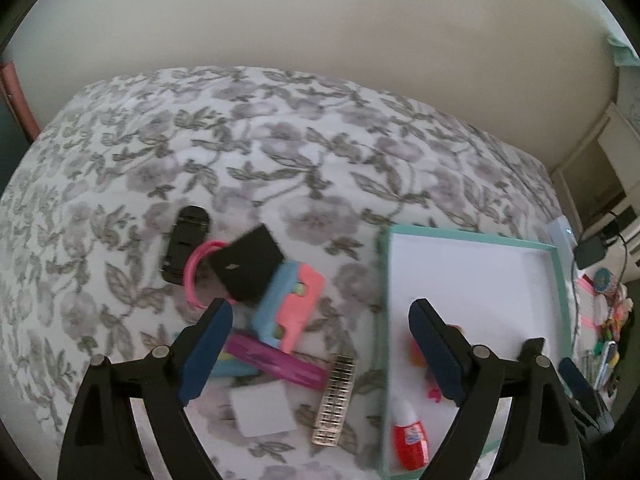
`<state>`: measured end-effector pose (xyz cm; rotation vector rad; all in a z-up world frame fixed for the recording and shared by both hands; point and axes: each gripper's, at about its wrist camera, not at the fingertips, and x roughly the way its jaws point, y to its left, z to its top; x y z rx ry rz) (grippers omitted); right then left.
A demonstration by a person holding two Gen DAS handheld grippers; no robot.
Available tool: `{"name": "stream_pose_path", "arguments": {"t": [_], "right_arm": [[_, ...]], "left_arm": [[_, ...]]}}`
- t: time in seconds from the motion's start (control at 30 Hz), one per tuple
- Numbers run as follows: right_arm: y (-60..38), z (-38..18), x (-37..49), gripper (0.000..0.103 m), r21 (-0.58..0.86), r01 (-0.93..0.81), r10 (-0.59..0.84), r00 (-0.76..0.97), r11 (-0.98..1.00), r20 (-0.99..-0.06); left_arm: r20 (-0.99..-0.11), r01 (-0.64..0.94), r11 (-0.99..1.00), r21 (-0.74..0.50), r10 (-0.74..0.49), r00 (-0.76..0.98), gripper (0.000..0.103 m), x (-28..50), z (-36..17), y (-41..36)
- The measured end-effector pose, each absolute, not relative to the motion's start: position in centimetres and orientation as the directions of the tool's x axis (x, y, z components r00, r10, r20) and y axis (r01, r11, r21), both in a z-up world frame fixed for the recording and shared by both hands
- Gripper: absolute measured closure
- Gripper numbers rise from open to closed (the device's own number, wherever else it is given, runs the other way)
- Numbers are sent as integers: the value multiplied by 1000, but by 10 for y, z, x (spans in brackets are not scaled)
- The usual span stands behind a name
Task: Organize rigid objects
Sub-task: 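Return both grippers to the pile and position the right gripper over the white cube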
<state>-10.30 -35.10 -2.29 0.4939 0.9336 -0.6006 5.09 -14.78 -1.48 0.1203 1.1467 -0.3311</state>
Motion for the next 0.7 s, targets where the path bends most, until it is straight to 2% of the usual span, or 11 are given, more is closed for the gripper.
{"name": "stream_pose_path", "arguments": {"t": [0.1, 0.47, 0.7], "right_arm": [[-341, -22, -96, 3, 122, 642, -256, 463, 757, -849], [-302, -18, -73, 0, 135, 559, -210, 509, 818, -835], [-267, -12, -55, 0, 145, 488, -171, 545, 860, -821]], "left_arm": [[-906, 296, 954, -53, -170, 387, 7, 56, -14, -134], [-844, 165, 986, 36, -58, 533, 7, 71, 10, -64], [-861, 108, 993, 40, -21, 509, 7, 75, 15, -28]]}}
